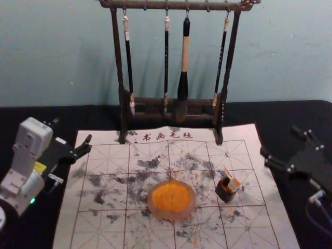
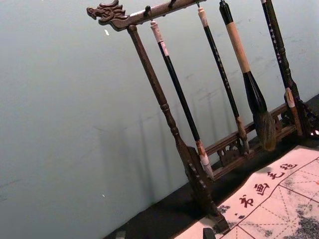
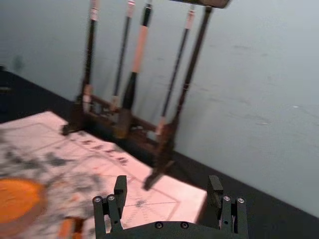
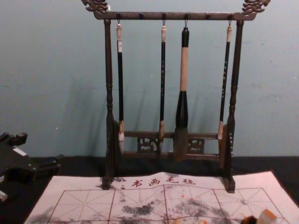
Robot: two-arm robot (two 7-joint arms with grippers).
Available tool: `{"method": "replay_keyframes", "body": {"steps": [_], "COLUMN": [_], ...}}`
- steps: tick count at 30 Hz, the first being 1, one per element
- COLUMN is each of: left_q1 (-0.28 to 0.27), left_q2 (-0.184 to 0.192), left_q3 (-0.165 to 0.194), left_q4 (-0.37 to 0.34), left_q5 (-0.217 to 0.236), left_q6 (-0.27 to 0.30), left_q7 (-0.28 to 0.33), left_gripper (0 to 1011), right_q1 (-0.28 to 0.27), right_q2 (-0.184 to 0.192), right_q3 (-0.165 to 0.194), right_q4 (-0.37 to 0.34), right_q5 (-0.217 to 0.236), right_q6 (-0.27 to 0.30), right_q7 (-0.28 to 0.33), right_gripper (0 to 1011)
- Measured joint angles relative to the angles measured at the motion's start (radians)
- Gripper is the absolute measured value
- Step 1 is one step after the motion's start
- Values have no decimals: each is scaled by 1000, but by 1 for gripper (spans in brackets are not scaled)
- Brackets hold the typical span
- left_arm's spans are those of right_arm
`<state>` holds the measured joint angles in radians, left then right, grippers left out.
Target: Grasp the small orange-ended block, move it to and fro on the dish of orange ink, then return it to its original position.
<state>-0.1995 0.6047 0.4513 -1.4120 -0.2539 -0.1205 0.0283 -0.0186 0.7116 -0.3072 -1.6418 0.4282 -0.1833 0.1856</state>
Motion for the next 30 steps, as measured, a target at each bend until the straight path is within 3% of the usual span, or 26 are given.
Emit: {"method": "replay_keyframes", "body": {"steps": [11, 23, 30], "left_q1": [0, 0, 0], "left_q2": [0, 0, 0], "left_q3": [0, 0, 0], "left_q4": [0, 0, 0], "left_q5": [0, 0, 0], "left_q6": [0, 0, 0], "left_q7": [0, 0, 0], "left_gripper": [1001, 1001, 1001], "right_q1": [-77, -70, -38], "right_q2": [16, -25, -57], "right_q3": [-4, -23, -30], "right_q4": [-74, -53, -19], "right_q5": [39, 53, 63], "right_q6": [21, 77, 156], "right_q7": [97, 156, 174], "right_gripper": [1000, 1000, 1000]}}
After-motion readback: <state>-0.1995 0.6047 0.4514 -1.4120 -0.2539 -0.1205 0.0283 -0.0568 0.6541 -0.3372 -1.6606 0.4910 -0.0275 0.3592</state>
